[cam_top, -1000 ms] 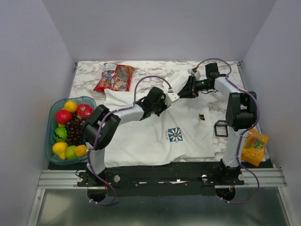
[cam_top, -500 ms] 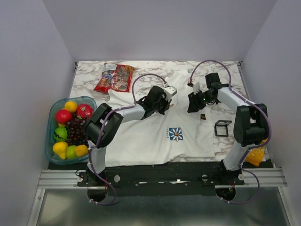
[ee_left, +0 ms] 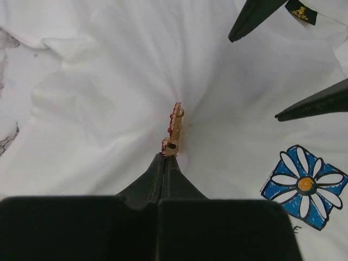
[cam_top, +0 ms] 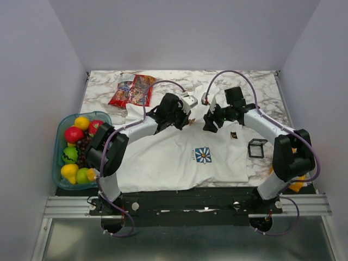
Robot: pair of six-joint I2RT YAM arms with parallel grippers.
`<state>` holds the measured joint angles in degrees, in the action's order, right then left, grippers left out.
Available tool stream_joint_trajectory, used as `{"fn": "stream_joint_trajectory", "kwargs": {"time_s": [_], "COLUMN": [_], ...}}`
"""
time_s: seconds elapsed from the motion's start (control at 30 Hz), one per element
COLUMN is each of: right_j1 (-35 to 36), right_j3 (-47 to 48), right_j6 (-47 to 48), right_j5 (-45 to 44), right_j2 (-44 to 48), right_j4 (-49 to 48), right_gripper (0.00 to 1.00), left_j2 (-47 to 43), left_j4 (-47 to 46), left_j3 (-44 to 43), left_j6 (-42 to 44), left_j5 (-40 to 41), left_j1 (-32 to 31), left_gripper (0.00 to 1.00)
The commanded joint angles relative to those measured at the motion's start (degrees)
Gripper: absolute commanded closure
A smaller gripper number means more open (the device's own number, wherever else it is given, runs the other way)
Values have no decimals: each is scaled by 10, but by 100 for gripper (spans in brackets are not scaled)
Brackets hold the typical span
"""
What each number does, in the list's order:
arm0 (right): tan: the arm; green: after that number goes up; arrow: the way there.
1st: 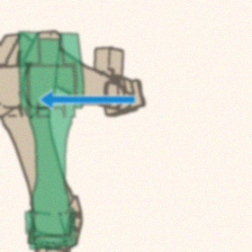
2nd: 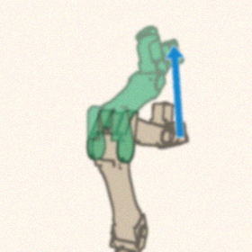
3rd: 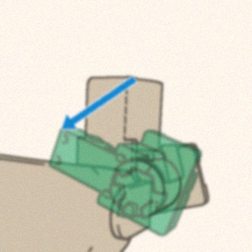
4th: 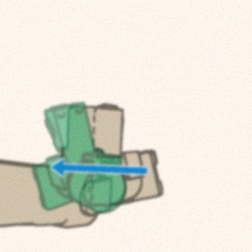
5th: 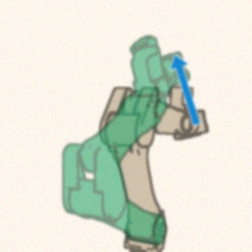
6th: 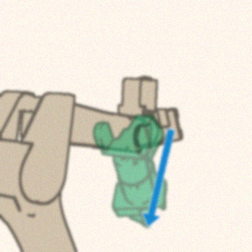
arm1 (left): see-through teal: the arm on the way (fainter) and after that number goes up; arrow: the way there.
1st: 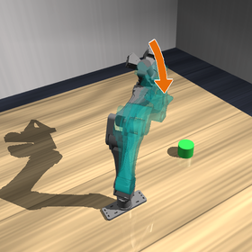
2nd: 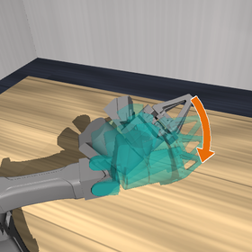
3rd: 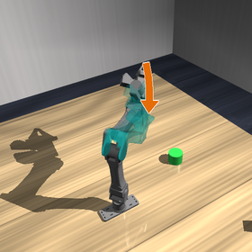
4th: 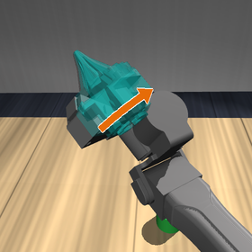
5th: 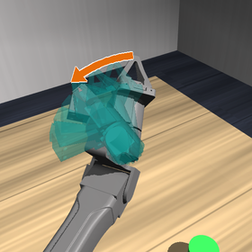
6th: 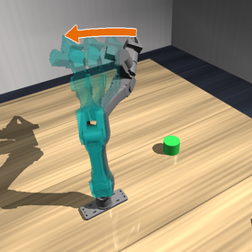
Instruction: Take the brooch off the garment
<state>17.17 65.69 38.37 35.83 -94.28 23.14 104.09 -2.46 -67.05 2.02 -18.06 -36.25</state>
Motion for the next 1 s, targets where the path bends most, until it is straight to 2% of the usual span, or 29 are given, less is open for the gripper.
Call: {"fn": "stream_joint_trajectory", "kwargs": {"time_s": [0.0, 0.1, 0.4, 0.6, 0.77, 0.97], "right_j1": [13, 20, 19, 20, 21, 23], "right_j3": [-9, 5, 3, 50, 87, 100], "right_j6": [-110, -135, -187, -187, -167, -173], "right_j5": [-21, -41, 32, 121, 126, 132], "right_j2": [-30, -33, -12, -46, -77, -99], "right_j4": [-62, -68, -67, 9, 58, 59], "right_gripper": [30, 30, 29, 28, 28, 28], "left_j2": [-35, -44, -57, -37, -19, -4], "left_j4": [59, 71, 86, 97, 99, 94], "left_j3": [-2, 9, 33, 25, 15, 10], "left_j6": [44, 47, 41, 20, 12, 5], "left_j5": [-43, -71, -123, -180, -208, -213], "left_j1": [18, 24, 29, 40, 47, 55], "left_gripper": [100, 100, 100, 100, 100, 100]}}
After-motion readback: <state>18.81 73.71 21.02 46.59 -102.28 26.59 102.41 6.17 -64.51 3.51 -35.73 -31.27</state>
